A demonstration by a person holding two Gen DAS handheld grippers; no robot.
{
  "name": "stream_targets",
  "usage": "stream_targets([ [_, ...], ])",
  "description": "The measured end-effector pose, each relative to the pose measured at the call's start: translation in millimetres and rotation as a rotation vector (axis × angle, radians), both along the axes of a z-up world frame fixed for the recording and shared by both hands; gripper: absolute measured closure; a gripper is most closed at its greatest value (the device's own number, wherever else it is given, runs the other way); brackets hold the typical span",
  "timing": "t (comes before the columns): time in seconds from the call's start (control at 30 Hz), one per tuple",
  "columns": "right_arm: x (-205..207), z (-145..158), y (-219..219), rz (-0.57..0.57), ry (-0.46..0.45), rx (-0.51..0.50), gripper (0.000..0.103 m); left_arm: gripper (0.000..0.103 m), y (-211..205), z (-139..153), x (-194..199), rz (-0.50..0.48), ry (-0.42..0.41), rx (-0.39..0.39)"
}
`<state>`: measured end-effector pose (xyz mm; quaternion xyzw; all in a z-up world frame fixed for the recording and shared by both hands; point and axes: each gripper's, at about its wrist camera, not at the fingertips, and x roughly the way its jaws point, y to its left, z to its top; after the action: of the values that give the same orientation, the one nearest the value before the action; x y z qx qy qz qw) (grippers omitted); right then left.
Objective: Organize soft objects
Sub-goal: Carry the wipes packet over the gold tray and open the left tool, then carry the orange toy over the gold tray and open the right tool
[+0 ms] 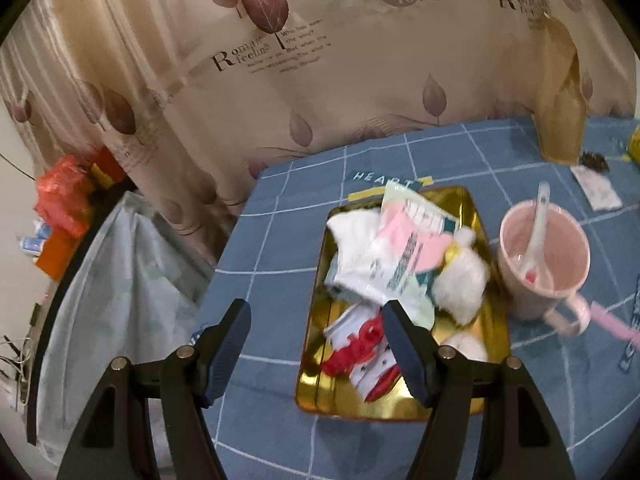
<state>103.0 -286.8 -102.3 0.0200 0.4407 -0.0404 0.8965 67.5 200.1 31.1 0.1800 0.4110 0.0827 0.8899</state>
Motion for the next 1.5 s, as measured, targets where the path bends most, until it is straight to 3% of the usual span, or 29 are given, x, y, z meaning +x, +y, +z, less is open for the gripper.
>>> stream_targets([
  [0.33,-3,6,11,-0.02,0.003,-0.072,0.055,0.033,7,-30,-14,0.05,0.005,-0.136],
  [0.73,-11,44,46,0.0,-0.057,-0.056,0.055,0.033,53,-28,-20,0.185,-0.056,-0.244],
  [1.07,-15,106,139,0.218,-0.152,0.001,0.055,0.033,79,-30,-23,0.268,-0.069,-0.281],
  [1.5,-28,125,298,0.592,-0.16,0.07,0.055,0.033,108,-31,-26,0.373,-0.081,-0.295],
])
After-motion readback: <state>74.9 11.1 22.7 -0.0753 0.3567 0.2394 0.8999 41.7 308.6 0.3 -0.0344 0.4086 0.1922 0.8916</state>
